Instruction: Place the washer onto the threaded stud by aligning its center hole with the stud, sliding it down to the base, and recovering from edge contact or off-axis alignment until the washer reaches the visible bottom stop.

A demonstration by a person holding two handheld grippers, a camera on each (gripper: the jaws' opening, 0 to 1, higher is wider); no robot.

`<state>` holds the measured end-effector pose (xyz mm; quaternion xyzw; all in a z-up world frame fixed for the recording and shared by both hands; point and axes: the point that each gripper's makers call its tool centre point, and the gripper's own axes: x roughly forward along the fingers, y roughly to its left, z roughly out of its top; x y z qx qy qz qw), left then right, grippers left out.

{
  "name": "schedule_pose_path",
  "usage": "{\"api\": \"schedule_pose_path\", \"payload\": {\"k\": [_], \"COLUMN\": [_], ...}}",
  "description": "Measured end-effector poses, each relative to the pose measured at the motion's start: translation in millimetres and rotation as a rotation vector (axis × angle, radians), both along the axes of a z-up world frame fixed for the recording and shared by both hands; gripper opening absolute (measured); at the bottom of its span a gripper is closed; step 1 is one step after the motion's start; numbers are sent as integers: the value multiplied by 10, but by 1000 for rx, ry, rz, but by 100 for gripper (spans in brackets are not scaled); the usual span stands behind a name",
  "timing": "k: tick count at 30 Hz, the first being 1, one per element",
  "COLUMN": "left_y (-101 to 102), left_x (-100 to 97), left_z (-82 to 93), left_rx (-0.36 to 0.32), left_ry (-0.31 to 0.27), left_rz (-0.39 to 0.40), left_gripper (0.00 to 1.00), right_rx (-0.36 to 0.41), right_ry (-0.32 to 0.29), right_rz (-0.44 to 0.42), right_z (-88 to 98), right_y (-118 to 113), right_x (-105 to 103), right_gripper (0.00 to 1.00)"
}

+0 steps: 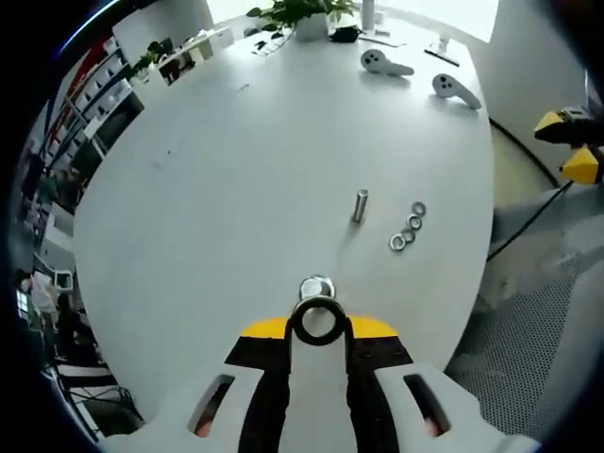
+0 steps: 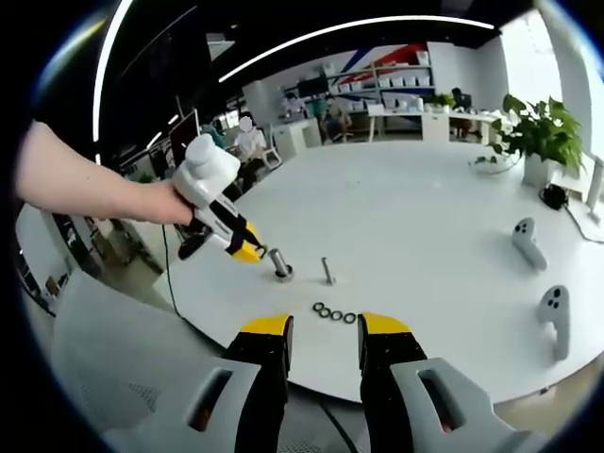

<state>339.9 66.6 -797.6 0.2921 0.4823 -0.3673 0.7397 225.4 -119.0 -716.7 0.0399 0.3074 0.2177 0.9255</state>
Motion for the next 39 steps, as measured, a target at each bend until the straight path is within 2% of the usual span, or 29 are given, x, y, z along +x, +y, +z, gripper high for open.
{"api": "schedule_pose_path", "payload": {"k": [8,12,29,34,39], "left_y": [-43,-63,-175,-209,-219], "left_x": [78,88,178,144,93], "left_z": [-65,-114,-198,-134,-124], "left_rx": [25,51,64,63,77], "left_ry": [11,18,26,47,107], "left_rz": [-30,-72,-131,-131,-139], "left_gripper": [19,19,19,19,19], "right_rx": [0,2,-1,-4,-2], "right_ry": [0,0,2,5,4], "right_rz": [-6,-14,-33,-37,-44], "right_z": [-4,0,-8,-17,-10], "right_y": [-11,-22,-59,-67,-76], "right_x": [6,9,19,20,20], "right_gripper": [30,30,30,30,30]}}
